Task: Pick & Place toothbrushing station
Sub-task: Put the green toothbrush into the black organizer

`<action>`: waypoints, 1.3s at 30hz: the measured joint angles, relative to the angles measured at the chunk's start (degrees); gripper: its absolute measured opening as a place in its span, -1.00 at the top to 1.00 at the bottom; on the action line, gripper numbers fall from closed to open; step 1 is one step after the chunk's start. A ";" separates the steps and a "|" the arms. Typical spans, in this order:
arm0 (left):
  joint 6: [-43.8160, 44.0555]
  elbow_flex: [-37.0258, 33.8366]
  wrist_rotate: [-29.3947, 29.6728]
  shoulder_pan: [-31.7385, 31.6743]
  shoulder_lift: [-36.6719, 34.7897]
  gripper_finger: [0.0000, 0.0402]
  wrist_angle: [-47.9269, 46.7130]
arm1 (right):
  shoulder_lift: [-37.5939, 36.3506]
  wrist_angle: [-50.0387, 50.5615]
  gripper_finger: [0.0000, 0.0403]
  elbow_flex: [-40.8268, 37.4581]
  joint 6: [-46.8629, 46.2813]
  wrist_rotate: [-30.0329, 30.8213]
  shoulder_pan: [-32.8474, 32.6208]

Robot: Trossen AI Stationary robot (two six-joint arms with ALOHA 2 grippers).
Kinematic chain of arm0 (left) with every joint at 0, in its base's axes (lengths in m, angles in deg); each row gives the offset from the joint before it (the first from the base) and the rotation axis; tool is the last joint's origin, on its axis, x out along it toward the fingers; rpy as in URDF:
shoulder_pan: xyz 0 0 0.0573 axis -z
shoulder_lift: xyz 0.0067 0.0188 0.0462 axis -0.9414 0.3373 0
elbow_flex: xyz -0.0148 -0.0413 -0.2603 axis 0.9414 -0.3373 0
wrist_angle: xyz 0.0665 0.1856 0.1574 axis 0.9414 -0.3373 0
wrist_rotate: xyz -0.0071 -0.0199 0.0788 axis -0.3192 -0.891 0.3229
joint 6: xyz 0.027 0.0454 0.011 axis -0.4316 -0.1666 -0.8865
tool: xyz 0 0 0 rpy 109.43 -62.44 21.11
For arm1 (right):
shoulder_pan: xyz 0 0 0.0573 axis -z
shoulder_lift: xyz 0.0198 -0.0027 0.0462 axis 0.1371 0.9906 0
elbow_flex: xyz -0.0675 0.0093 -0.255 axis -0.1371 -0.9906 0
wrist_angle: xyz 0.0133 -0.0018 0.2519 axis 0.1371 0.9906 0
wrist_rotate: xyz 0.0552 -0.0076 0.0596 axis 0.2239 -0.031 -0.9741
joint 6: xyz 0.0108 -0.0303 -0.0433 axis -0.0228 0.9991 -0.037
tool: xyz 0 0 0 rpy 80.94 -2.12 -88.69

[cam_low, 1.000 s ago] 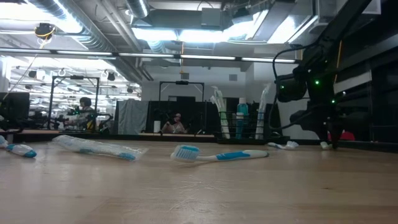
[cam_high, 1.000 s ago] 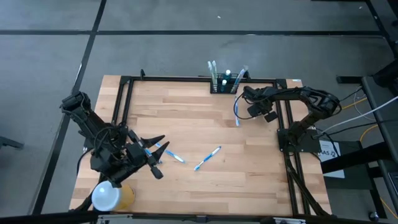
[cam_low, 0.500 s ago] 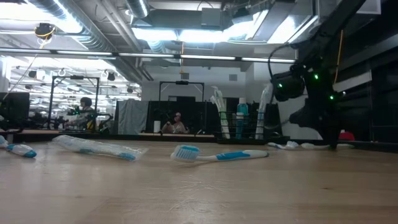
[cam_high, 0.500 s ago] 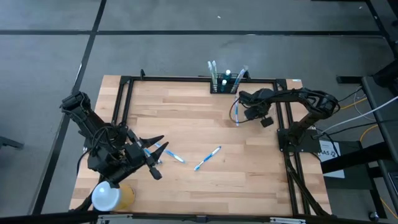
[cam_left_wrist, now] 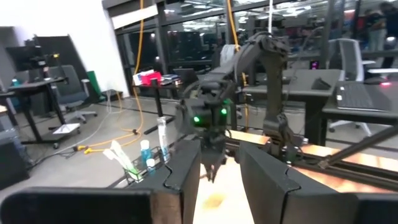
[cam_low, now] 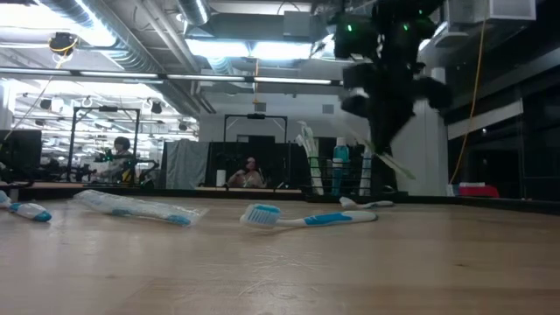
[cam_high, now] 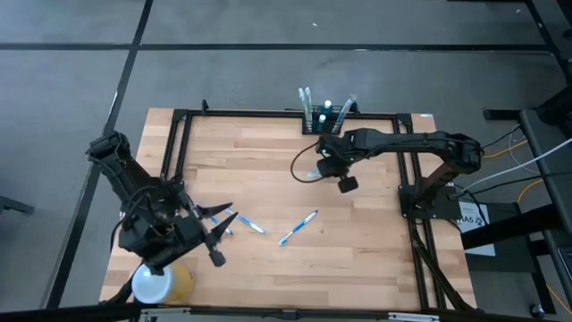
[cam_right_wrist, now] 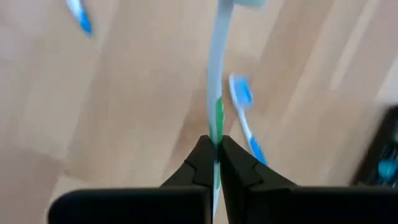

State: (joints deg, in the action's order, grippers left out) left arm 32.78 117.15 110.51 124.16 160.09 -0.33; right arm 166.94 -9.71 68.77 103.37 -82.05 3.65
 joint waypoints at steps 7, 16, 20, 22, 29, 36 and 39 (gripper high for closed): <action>-0.55 -0.10 -0.02 2.34 0.00 0.47 0.00 | -0.04 -2.77 0.95 9.04 -5.13 -10.57 -4.48; 3.50 -2.38 -0.03 0.32 -0.20 0.44 0.04 | -0.09 -4.14 0.95 26.53 -5.32 -4.17 -12.98; 10.05 -3.66 -0.02 -2.10 -1.37 0.30 0.21 | -0.30 -4.33 0.95 30.25 -5.32 -1.21 -14.45; 10.75 -3.93 0.02 -3.37 -1.68 0.20 0.26 | -0.24 -4.14 0.95 30.05 -5.64 -1.01 -14.42; 17.80 -3.98 -10.62 -9.32 -1.90 -0.09 -1.74 | 3.03 -8.78 0.95 29.60 -5.50 -0.27 -14.54; 27.83 -2.75 -16.71 -13.55 -1.90 -0.08 -13.03 | 4.22 -12.03 0.95 29.60 -5.95 -0.86 -15.10; 31.71 -2.40 -19.47 -15.36 -1.88 -0.06 -17.41 | 4.20 -12.95 0.95 29.60 -6.35 -0.91 -15.65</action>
State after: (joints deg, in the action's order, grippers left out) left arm 64.49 114.75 91.05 108.80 158.21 -17.74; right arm 171.13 -22.66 98.38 97.01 -82.96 -12.00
